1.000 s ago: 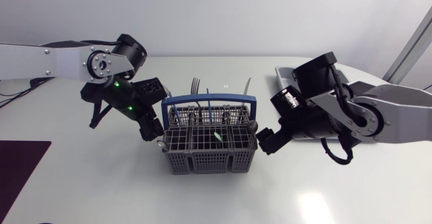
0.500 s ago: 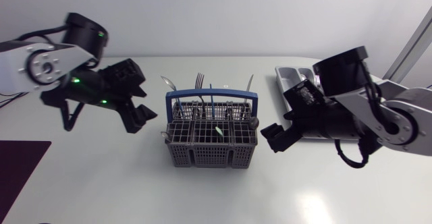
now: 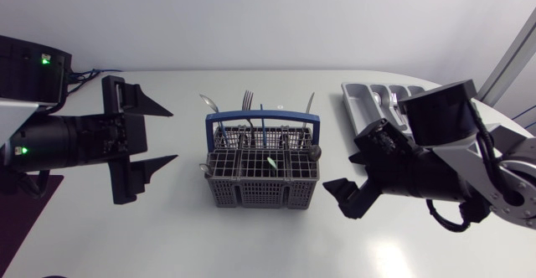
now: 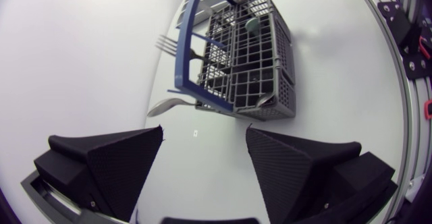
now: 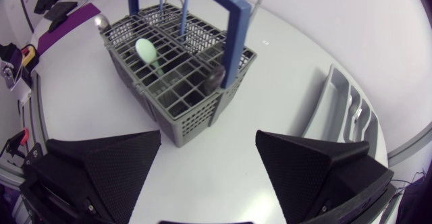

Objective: Unload the cutlery basket into the drawer organizer.

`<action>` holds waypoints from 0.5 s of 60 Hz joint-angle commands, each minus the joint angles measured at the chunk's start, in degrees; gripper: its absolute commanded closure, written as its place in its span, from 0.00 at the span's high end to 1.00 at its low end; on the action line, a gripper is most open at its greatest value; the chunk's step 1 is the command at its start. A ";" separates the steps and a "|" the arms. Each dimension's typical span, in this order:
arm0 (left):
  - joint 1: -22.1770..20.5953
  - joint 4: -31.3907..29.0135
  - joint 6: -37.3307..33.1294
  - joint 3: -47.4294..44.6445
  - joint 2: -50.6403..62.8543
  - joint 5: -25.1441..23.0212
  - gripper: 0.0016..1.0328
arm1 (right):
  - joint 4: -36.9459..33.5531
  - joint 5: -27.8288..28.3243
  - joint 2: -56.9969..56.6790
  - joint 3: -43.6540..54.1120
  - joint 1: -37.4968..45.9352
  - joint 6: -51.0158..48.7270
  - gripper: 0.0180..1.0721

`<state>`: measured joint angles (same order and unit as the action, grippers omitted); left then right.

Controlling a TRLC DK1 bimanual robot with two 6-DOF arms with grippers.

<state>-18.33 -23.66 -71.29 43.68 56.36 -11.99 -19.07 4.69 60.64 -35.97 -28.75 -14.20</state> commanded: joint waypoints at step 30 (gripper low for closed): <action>-12.35 -3.76 -21.88 -3.52 1.39 6.80 0.59 | -1.32 0.23 5.28 0.63 -3.50 -1.45 0.96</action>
<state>-30.35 -27.66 -89.27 41.12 56.29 -5.48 -19.77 4.73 65.23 -35.99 -31.81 -15.09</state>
